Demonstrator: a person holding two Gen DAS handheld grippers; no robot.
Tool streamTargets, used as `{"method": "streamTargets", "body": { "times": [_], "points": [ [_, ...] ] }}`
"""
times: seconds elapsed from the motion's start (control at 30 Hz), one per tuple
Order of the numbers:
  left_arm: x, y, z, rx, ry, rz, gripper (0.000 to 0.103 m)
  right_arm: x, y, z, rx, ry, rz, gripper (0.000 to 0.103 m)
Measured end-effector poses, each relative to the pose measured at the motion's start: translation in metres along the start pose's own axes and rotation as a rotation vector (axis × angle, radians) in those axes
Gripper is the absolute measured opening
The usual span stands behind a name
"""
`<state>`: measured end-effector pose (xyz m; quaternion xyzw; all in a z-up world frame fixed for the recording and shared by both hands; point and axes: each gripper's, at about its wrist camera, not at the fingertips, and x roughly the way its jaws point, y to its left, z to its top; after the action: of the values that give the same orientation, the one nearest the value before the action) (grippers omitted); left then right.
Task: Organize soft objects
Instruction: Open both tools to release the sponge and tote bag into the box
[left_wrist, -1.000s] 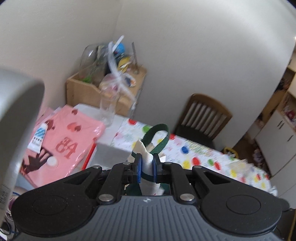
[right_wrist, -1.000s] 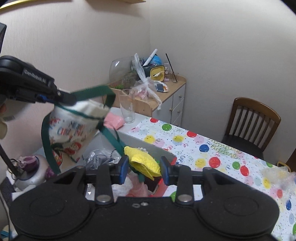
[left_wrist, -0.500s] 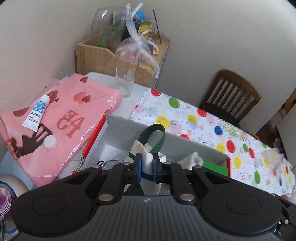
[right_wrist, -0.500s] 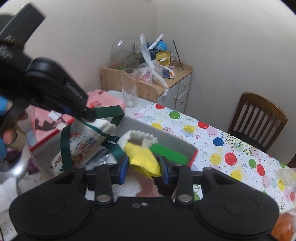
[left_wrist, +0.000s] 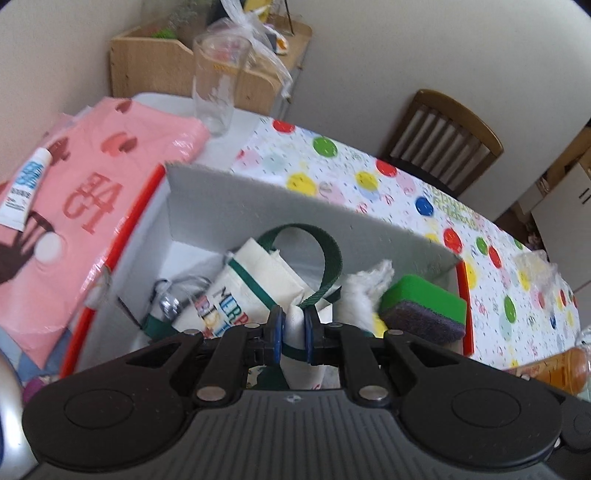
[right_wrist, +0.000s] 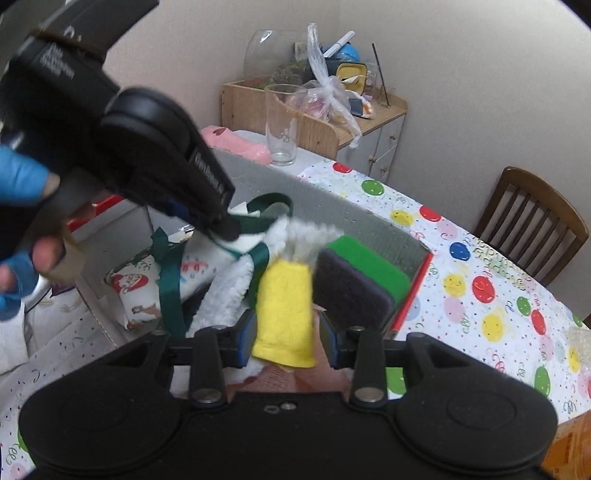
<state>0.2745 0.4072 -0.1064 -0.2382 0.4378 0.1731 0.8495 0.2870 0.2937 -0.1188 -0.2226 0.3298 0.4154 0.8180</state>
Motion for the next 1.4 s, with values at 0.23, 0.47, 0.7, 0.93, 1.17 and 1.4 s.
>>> {"method": "streamTargets", "body": {
  "times": [0.23, 0.47, 0.7, 0.93, 1.17, 1.4],
  "points": [
    [-0.001, -0.008, -0.011, 0.052, 0.004, -0.038, 0.016, -0.018, -0.012, -0.006, 0.074, -0.004, 0.037, 0.048],
    [-0.015, -0.013, -0.019, 0.088, -0.023, -0.046, 0.067, -0.044, -0.027, -0.008, 0.157, -0.037, 0.050, 0.051],
    [-0.038, -0.012, -0.030, 0.101, -0.078, -0.086, 0.078, -0.080, -0.036, -0.013, 0.192, -0.074, 0.047, 0.054],
    [-0.072, -0.029, -0.048, 0.179, -0.142, -0.120, 0.078, -0.126, -0.045, -0.021, 0.207, -0.094, 0.018, 0.061],
    [-0.107, -0.064, -0.059, 0.250, -0.179, -0.199, 0.085, -0.182, -0.060, -0.037, 0.221, -0.127, -0.014, 0.065],
    [-0.142, -0.115, -0.067, 0.342, -0.216, -0.292, 0.087, -0.235, -0.097, -0.060, 0.276, -0.183, -0.036, 0.075]
  ]
}}
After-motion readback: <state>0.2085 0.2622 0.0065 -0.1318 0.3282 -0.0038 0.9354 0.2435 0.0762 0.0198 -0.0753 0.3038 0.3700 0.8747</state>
